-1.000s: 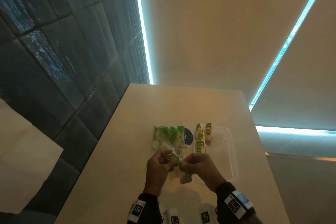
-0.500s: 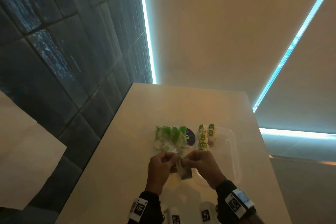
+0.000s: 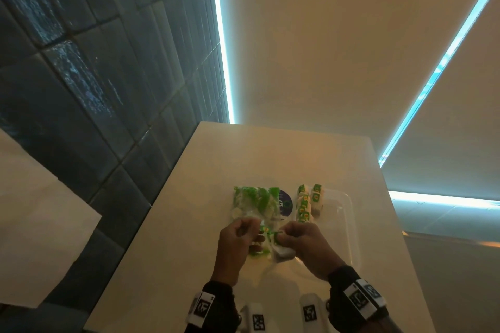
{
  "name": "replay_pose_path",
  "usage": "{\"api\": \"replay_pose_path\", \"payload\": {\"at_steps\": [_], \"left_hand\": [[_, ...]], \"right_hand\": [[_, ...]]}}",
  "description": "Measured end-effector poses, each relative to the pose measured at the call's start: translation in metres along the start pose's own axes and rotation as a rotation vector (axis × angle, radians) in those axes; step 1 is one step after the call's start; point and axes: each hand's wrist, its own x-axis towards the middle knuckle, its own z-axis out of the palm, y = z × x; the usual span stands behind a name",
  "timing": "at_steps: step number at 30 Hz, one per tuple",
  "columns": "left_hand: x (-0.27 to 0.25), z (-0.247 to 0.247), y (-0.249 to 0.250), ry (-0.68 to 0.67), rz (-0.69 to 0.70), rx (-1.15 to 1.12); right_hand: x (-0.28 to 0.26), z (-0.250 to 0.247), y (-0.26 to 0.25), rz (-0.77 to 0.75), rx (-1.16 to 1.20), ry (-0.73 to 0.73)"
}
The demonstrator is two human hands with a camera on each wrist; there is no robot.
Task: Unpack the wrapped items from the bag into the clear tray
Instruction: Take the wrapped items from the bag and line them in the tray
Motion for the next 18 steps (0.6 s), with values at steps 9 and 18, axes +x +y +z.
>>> {"api": "replay_pose_path", "payload": {"at_steps": [9, 18], "left_hand": [[-0.0067, 0.0006, 0.0031, -0.183, -0.025, 0.048], [-0.0013, -0.0003, 0.0019, -0.204, 0.091, 0.251]], "right_hand": [[-0.0006, 0.0044, -0.0051, -0.054, 0.051, 0.045], [-0.0042, 0.0096, -0.0068, -0.087, 0.005, 0.024]]}}
